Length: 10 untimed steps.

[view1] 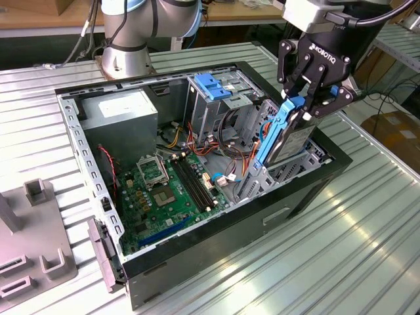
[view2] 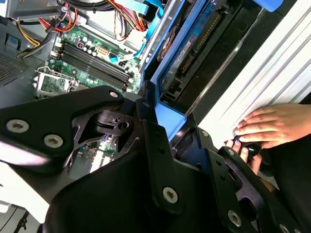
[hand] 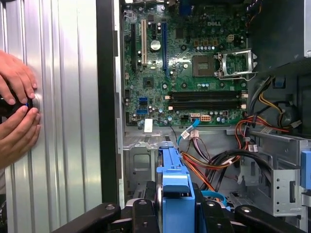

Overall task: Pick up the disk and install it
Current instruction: 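Insert the disk into the insertion slot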

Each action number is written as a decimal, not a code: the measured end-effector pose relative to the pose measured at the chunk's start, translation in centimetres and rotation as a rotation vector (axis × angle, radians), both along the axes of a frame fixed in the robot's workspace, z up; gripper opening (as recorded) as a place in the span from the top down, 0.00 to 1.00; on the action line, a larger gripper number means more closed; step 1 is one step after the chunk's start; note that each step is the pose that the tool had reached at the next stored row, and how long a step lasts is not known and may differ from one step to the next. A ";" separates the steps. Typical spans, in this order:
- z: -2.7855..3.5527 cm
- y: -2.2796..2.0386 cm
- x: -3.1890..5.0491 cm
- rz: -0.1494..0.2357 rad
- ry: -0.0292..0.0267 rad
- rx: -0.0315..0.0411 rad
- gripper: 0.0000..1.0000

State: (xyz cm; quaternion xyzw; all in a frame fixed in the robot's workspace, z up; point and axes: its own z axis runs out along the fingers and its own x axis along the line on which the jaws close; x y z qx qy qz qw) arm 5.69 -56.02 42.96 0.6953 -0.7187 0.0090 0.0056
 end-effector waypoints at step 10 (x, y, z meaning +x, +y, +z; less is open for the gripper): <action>-0.80 0.00 0.00 0.000 0.0000 0.0000 0.63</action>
